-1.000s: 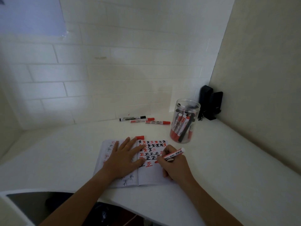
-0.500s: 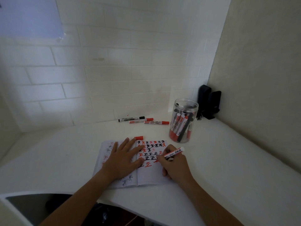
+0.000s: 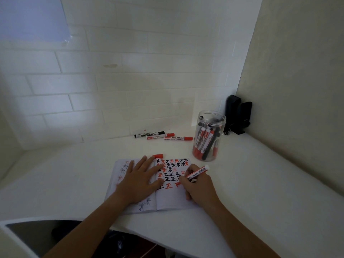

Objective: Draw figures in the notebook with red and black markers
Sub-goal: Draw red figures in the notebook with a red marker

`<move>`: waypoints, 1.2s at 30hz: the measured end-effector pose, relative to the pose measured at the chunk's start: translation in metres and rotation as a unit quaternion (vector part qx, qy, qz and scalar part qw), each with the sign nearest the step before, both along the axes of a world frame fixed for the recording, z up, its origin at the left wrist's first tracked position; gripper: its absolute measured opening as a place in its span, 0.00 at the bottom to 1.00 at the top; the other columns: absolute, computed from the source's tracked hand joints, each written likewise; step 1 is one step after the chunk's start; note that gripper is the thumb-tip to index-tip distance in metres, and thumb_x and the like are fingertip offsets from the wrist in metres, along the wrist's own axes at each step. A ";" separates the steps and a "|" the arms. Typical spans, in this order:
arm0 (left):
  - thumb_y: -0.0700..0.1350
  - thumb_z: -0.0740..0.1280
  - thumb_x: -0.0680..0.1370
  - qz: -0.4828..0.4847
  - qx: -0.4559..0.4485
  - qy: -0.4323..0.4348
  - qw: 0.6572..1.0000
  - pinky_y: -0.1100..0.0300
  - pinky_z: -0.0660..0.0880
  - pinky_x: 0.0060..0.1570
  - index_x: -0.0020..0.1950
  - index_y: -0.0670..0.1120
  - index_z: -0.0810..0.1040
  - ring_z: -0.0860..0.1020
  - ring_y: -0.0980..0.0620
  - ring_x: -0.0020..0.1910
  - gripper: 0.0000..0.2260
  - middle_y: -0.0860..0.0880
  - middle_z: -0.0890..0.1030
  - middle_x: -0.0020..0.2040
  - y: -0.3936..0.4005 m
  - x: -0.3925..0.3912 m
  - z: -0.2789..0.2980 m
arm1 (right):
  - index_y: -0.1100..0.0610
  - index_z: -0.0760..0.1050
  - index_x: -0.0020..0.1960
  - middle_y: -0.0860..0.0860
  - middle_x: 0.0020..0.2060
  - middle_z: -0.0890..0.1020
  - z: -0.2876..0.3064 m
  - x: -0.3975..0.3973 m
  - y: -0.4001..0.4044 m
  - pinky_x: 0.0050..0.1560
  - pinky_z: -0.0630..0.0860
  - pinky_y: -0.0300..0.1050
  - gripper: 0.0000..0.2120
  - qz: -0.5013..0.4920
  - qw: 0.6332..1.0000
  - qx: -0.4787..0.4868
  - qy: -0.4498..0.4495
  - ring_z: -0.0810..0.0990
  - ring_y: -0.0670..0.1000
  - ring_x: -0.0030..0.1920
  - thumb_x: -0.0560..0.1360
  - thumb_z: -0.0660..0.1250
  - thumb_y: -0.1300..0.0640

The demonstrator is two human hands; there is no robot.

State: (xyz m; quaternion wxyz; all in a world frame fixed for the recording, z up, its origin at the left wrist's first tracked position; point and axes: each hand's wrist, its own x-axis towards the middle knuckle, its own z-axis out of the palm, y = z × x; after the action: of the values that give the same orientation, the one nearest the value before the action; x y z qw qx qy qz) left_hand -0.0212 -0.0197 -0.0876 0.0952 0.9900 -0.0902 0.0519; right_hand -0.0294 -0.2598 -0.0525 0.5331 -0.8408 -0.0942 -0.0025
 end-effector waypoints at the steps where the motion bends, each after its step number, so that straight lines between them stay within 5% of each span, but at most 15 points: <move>1: 0.77 0.38 0.73 -0.001 -0.001 0.001 1.000 0.42 0.36 0.77 0.79 0.69 0.49 0.39 0.53 0.81 0.35 0.58 0.42 0.82 0.000 0.000 0.000 | 0.61 0.71 0.45 0.55 0.23 0.78 0.000 0.000 0.000 0.24 0.73 0.42 0.09 -0.003 1.000 -0.002 0.001 0.74 0.50 0.19 0.79 0.69 0.59; 18: 0.78 0.35 0.71 -0.004 -0.008 -0.005 1.000 0.43 0.37 0.78 0.79 0.69 0.49 0.39 0.53 0.81 0.37 0.57 0.43 0.82 0.000 -0.001 0.000 | 0.65 0.69 0.44 0.45 0.22 0.77 0.003 -0.003 0.002 0.24 0.71 0.42 0.08 0.025 1.000 -0.005 -0.002 0.71 0.51 0.19 0.76 0.68 0.64; 25: 0.78 0.35 0.72 -0.004 -0.003 -0.007 1.000 0.42 0.37 0.78 0.79 0.68 0.49 0.39 0.53 0.81 0.37 0.57 0.42 0.82 0.000 0.000 -0.001 | 0.56 0.69 0.42 0.44 0.24 0.78 0.003 -0.005 0.002 0.25 0.71 0.40 0.11 0.064 0.998 0.000 -0.004 0.72 0.48 0.20 0.78 0.70 0.62; 36: 0.76 0.39 0.74 -0.005 -0.007 0.000 1.000 0.45 0.35 0.77 0.79 0.69 0.49 0.38 0.54 0.80 0.33 0.58 0.42 0.82 0.000 -0.001 0.001 | 0.58 0.68 0.40 0.53 0.28 0.76 -0.002 0.003 0.002 0.23 0.73 0.41 0.12 -0.020 1.000 -0.014 -0.002 0.73 0.49 0.20 0.75 0.70 0.62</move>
State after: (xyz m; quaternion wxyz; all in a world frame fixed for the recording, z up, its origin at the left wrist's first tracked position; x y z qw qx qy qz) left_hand -0.0223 -0.0194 -0.0867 0.1023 0.9888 -0.0948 0.0525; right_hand -0.0264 -0.2581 -0.0545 0.5210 -0.8498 -0.0787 -0.0134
